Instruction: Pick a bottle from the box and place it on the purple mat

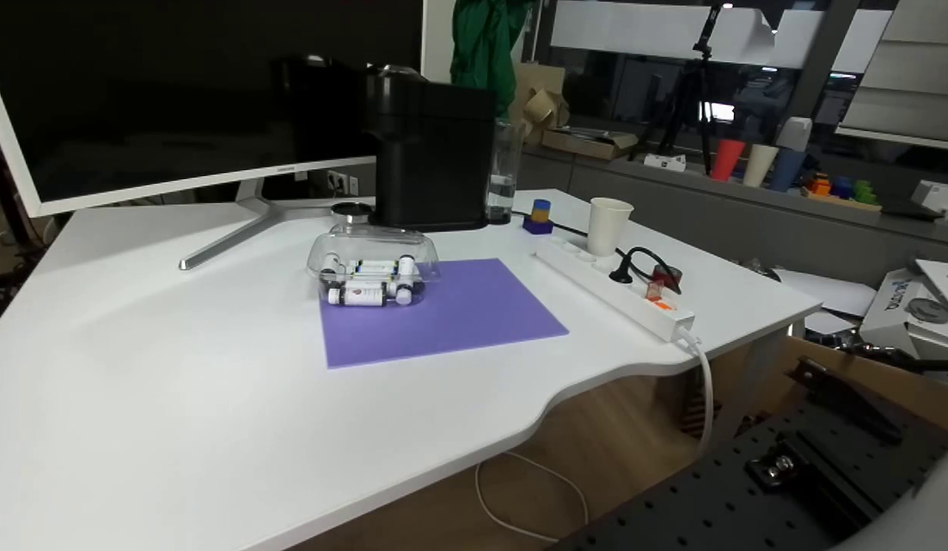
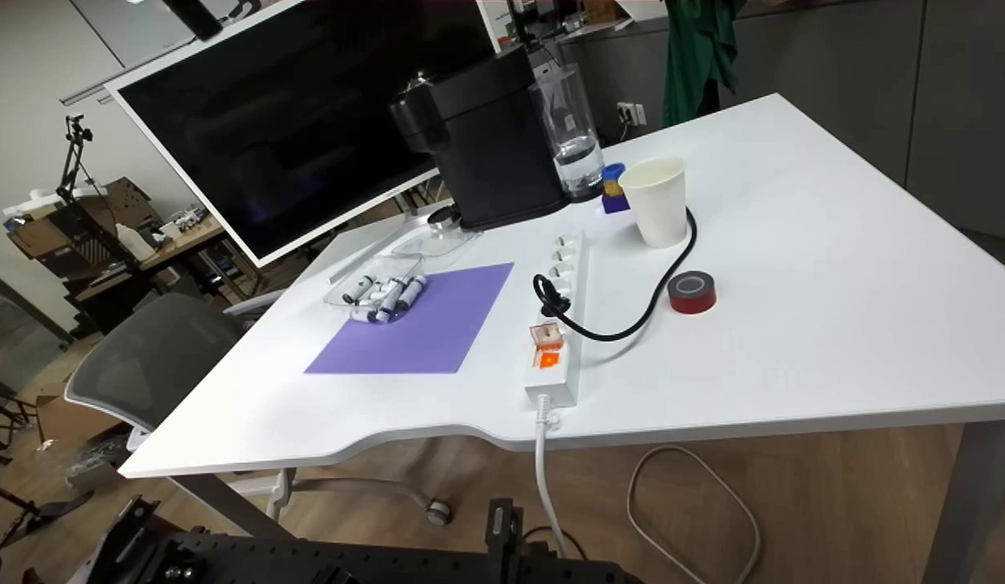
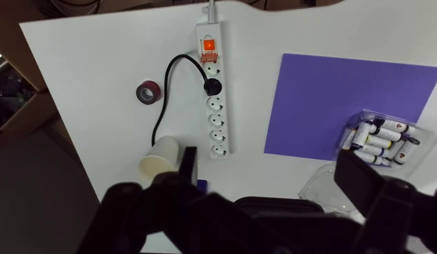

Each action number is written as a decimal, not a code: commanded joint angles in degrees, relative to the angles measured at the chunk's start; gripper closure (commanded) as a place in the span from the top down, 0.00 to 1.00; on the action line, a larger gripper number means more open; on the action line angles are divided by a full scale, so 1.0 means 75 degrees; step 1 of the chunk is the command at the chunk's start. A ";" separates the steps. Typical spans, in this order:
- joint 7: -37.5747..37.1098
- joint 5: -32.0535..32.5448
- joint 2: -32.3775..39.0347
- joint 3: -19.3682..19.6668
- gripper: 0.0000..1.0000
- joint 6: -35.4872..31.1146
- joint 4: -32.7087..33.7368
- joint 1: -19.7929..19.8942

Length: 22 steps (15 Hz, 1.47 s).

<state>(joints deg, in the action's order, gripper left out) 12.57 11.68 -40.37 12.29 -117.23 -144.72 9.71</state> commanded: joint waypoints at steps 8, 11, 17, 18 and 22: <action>-0.0425 -0.0573 0.2935 -0.1508 1.00 -0.1267 0.0024 -0.1399; -0.0252 -0.0589 0.3020 -0.1578 1.00 -0.1453 -0.0074 -0.1462; -0.0236 -0.0598 0.3166 -0.1594 1.00 -0.1565 -0.0068 -0.1478; -0.0235 -0.0598 0.3141 -0.1592 1.00 -0.1555 -0.0068 -0.1477; -0.1372 -0.1110 0.3854 -0.1773 1.00 -0.2093 0.0315 -0.1511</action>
<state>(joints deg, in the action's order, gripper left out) 9.70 6.34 -16.26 0.12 -129.54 -145.21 -1.39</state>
